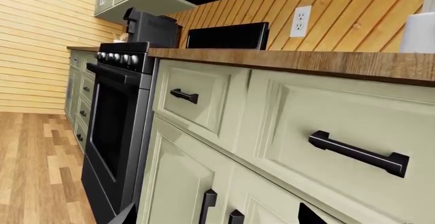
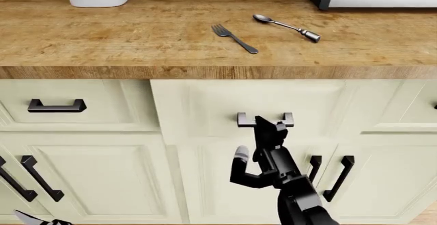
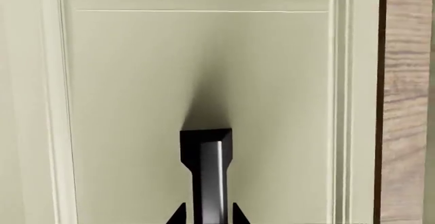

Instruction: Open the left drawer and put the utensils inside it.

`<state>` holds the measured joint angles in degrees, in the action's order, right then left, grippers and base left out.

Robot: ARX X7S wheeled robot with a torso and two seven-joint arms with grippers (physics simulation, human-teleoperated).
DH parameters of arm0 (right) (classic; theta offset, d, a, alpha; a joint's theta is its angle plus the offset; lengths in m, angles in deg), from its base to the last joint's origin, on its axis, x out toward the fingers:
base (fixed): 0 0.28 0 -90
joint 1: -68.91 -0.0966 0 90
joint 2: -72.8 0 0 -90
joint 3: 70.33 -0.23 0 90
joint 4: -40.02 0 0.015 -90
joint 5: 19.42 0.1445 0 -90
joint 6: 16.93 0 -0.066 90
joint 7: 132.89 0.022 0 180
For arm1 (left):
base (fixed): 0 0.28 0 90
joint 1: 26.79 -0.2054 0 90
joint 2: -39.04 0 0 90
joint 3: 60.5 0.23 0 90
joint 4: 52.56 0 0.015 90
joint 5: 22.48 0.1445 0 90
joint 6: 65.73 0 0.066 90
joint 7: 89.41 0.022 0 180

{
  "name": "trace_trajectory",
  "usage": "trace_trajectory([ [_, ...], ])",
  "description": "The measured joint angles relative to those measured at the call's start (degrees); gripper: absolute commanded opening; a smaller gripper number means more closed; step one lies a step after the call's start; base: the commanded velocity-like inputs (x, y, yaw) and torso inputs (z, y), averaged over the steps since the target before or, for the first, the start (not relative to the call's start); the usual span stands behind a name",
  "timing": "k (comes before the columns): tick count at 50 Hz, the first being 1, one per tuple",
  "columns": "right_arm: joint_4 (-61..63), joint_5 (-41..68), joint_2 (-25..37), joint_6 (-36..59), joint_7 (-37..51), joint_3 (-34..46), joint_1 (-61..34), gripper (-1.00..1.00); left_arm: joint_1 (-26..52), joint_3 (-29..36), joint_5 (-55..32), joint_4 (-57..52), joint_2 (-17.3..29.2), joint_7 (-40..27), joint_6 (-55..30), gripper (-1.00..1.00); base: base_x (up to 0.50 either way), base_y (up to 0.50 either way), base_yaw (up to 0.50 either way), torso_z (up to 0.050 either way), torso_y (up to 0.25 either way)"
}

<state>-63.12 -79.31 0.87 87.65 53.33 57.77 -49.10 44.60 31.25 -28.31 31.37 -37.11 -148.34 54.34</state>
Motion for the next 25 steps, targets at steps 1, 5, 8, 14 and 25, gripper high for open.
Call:
trace_trajectory([
  [1,0.4,0.0,0.2,-0.1,0.0,0.0,0.3,-1.0,0.0,0.0,0.0,0.0,0.0,0.0,0.0,1.0,0.0,0.0,0.0,0.0,0.0],
  [5,1.8,0.2,1.0,-0.4,0.1,-0.2,1.2,-1.0,-0.1,0.0,0.0,0.0,0.0,-0.1,0.0,1.0,0.0,0.0,0.0,0.0,0.0],
  [8,2.8,0.4,1.6,-0.7,0.1,-0.2,1.9,-1.0,-0.1,0.1,0.0,-0.1,0.1,-0.1,0.0,1.0,0.0,0.0,0.0,0.0,0.0],
  [14,4.9,0.7,2.8,-1.2,0.2,-0.4,3.4,-1.0,-0.1,0.1,0.1,-0.2,0.1,-0.2,0.0,1.0,0.0,0.0,0.0,0.0,0.0],
  [25,8.3,1.8,4.7,-2.2,1.2,-0.8,6.2,-1.0,-0.1,0.2,0.0,-0.2,0.2,-0.3,0.0,1.0,0.0,0.0,0.0,0.0,0.0],
])
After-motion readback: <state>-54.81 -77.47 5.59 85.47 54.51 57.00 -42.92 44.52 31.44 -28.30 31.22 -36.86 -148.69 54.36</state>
